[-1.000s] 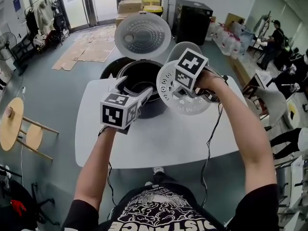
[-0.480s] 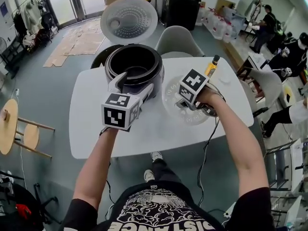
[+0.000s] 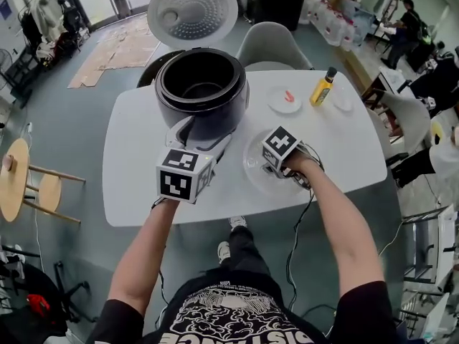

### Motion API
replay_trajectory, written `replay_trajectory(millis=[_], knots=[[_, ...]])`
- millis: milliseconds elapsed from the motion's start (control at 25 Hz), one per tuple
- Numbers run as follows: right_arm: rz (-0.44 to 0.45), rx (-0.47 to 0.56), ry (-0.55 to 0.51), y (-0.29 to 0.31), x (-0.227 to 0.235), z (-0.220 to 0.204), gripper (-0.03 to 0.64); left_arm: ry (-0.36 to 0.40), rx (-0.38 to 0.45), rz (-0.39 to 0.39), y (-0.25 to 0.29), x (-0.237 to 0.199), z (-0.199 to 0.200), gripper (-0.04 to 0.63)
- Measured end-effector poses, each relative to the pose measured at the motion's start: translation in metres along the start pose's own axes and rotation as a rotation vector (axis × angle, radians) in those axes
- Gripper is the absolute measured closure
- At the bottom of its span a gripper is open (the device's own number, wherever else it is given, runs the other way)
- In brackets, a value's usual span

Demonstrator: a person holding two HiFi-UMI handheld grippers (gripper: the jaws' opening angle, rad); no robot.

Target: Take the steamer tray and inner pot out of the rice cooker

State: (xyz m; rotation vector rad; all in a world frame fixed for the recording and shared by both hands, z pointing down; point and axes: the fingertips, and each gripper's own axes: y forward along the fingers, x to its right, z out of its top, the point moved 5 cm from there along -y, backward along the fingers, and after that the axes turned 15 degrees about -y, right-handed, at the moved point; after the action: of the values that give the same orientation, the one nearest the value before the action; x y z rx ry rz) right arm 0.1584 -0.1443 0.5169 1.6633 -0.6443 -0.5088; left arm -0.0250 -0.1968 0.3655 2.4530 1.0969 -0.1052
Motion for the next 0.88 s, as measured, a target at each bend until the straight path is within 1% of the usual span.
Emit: replay_trajectory(millis=[320, 520, 720, 800, 880], knots=[[-0.011, -0.002, 0.022, 0.019, -0.007, -0.004, 0.324, 0.005, -0.049, 0.034, -0.013, -0.005, -0.01, 0.196], [-0.033, -0.018, 0.004, 0.026, -0.007, -0.004, 0.322, 0.004, -0.053, 0.054, -0.019, -0.009, -0.013, 0.196], [-0.025, -0.031, 0.009, 0.035, -0.008, -0.011, 0.323, -0.001, -0.058, 0.065, -0.021, -0.011, -0.016, 0.196], [-0.028, -0.022, 0.022, 0.035, -0.006, -0.011, 0.352, 0.002, -0.057, 0.066, -0.021, -0.011, -0.016, 0.197], [-0.032, -0.022, 0.023, 0.033, -0.002, -0.012, 0.359, 0.005, -0.052, 0.068, -0.02, -0.011, -0.015, 0.196]])
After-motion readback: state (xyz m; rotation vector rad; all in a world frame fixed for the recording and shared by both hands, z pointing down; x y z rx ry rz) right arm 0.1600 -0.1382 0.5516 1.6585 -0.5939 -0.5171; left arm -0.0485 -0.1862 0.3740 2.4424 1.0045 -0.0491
